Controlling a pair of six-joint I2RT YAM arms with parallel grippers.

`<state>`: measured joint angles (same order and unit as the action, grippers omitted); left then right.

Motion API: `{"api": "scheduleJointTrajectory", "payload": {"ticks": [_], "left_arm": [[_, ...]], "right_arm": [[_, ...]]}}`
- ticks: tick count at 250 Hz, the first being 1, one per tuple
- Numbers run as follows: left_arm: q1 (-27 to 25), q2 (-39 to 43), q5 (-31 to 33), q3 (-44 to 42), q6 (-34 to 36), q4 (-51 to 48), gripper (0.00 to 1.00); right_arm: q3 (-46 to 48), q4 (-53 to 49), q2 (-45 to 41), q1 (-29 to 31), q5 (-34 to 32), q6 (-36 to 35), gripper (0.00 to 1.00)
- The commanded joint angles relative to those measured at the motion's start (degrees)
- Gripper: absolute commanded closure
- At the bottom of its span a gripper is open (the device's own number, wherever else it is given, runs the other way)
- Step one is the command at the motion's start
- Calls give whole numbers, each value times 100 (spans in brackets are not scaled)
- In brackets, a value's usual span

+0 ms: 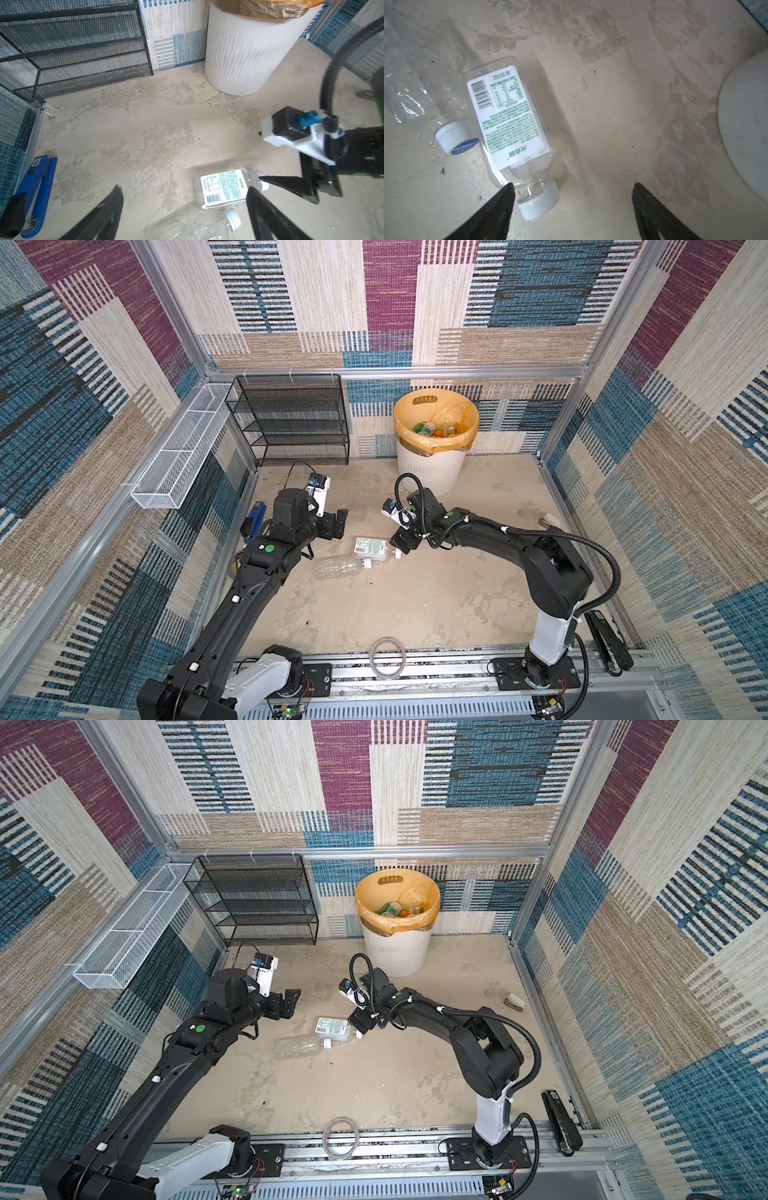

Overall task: Throw the plastic bottles in the bin
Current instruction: 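Draw left gripper back while right gripper reaches the white-label bottle, then close right gripper on the white-label clear bottle and lift it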

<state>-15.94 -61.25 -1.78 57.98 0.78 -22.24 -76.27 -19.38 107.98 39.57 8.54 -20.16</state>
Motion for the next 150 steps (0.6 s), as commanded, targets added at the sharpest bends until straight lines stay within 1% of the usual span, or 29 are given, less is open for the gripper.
{"api": "scheduleJointTrajectory", "payload": {"ticks": [1,41,73,117,150], "left_arm": [[13,9,-75,3,74,69,8],[13,8,-55,3,65,62,10],[27,9,-38,3,68,62,10],[29,-14,-47,3,63,64,11],[30,-29,-61,3,67,64,12]], "right_arm": [[-288,-308,296,102,100,-339,10],[-563,-483,633,242,348,-504,7],[-612,-386,844,278,221,-506,7],[-698,-245,1028,299,214,-497,7],[-716,-131,1073,336,160,-489,8]]}}
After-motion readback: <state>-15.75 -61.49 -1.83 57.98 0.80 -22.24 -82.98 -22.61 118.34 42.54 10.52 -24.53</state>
